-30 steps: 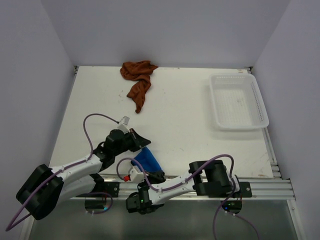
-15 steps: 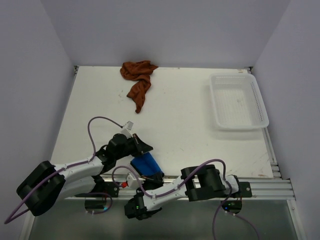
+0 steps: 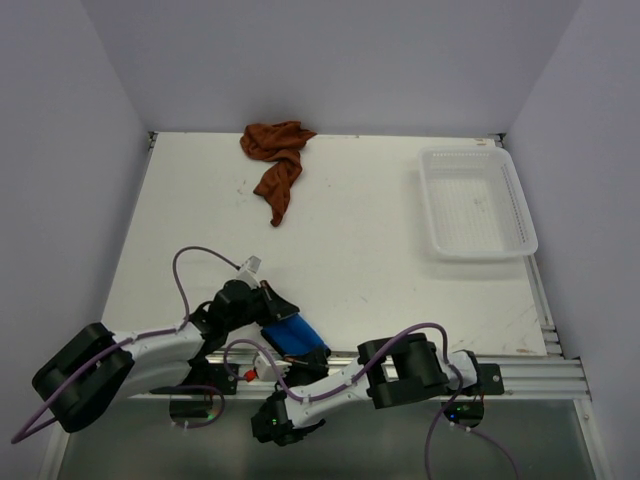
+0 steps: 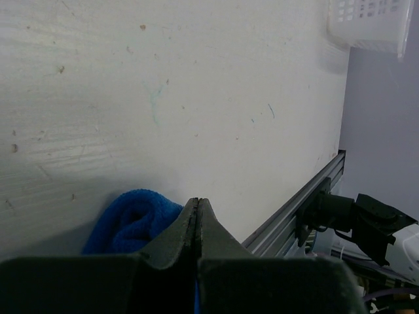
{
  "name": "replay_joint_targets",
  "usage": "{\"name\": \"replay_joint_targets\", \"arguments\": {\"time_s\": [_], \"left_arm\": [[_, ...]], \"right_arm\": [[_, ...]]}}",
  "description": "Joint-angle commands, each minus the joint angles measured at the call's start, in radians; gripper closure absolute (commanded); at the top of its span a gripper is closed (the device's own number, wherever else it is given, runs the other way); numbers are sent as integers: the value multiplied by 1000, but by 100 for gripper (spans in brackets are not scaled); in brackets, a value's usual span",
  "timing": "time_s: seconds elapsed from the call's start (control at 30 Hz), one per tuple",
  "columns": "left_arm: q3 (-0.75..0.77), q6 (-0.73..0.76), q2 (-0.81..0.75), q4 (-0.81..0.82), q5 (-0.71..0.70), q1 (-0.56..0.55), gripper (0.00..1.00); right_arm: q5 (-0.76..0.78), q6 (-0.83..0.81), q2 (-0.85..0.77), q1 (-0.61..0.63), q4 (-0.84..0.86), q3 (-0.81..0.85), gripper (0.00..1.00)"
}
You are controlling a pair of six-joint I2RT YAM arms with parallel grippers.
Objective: Roll the towels
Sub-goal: Roll the towel
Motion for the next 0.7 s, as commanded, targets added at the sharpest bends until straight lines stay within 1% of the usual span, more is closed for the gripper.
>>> {"name": "replay_joint_targets", "arguments": {"time_s": [0.0, 0.17, 0.23, 0.27, 0.3, 0.37, 0.47, 0.5, 0.57, 0.6, 0.63, 0.67], "left_arm": [[-41, -17, -21, 40, -32, -7, 100], [-52, -23, -47, 31, -45, -10, 100], [-52, -26, -59, 18, -62, -13, 100], [-58, -27, -62, 15, -70, -17, 100], [-62, -30, -69, 13, -73, -20, 100], [-70, -35, -81, 13, -93, -22, 100], [-64, -18, -108, -10, -127, -28, 100], [-62, -15, -118, -27, -139, -39, 100], [-62, -9, -142, -36, -150, -48, 100], [-64, -7, -147, -41, -150, -53, 100], [-67, -3, -154, -42, -186, -56, 100], [-67, -3, -154, -45, -190, -59, 100]], "right_arm": [[28, 41, -9, 6, -26, 20, 98], [26, 32, -3, 8, -24, 24, 98], [25, 31, -2, 9, -26, 24, 94], [25, 29, -2, 9, -27, 24, 91], [25, 31, -3, 9, -29, 24, 85], [23, 35, -8, 9, -32, 21, 81], [25, 51, -29, 9, -32, 14, 72], [25, 58, -51, 9, -30, 9, 64], [20, 61, -77, 9, -4, -11, 60], [17, 60, -92, 8, 8, -19, 55], [13, 55, -119, 6, 22, -34, 53], [0, 48, -133, 6, 51, -43, 51]]}}
